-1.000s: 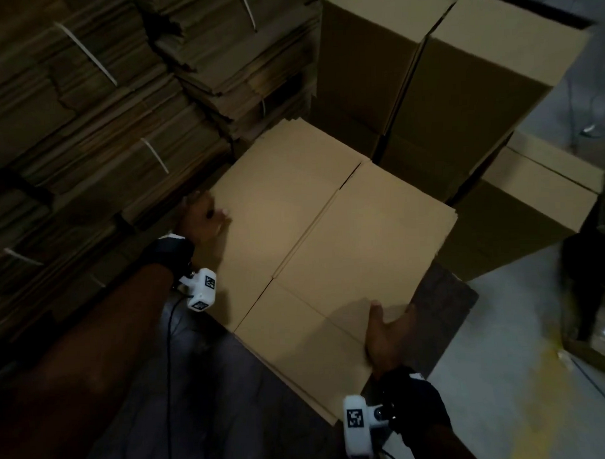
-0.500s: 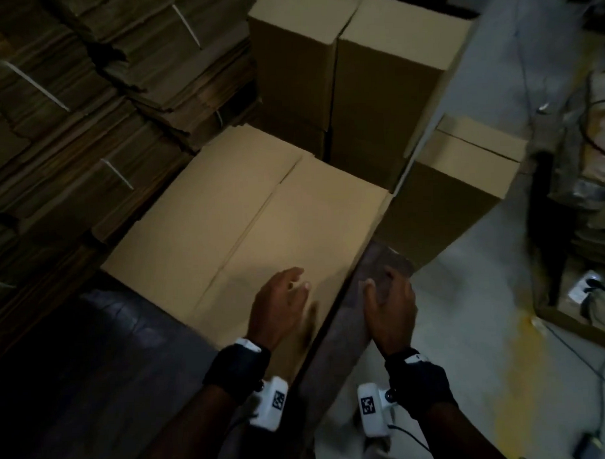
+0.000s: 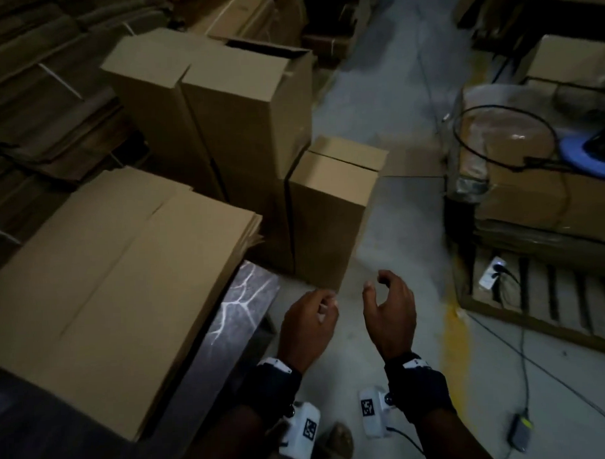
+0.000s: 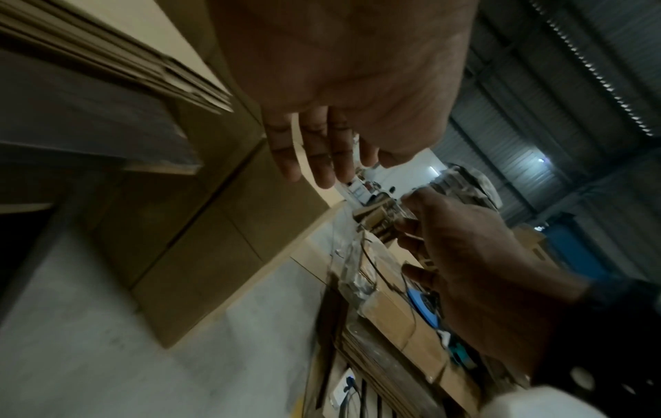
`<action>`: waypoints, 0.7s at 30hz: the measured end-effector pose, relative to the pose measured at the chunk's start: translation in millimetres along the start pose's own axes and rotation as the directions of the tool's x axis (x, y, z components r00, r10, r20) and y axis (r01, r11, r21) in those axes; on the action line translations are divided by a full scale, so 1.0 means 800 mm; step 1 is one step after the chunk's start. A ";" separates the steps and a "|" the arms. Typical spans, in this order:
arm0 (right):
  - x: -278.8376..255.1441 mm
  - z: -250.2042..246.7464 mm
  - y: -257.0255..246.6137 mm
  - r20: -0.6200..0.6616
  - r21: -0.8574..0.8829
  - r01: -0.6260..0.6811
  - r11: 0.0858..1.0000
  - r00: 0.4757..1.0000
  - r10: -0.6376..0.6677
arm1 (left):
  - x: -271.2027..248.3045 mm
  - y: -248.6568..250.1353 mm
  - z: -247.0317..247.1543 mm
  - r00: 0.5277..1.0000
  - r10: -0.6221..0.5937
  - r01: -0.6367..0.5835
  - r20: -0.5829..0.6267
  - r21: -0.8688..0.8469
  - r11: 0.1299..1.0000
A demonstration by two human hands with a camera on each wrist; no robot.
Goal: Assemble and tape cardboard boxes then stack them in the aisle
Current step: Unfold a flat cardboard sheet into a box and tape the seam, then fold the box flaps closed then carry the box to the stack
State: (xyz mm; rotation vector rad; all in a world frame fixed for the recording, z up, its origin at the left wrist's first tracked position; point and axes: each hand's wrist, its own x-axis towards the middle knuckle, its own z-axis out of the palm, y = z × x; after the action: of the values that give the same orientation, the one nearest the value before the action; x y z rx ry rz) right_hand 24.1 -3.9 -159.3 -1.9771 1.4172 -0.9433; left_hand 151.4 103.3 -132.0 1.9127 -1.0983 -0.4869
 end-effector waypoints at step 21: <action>0.471 0.060 0.174 0.330 -0.073 0.188 0.979 0.931 -0.154 | 0.347 0.034 0.193 0.930 -0.261 0.277 -0.259 0.025 0.961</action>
State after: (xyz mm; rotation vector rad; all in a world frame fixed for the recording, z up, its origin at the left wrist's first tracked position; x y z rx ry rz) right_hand 58.8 -404.3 -205.2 -2.2407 1.1433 -0.5870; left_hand 182.6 -211.5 -174.6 2.1252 -0.6955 -0.3461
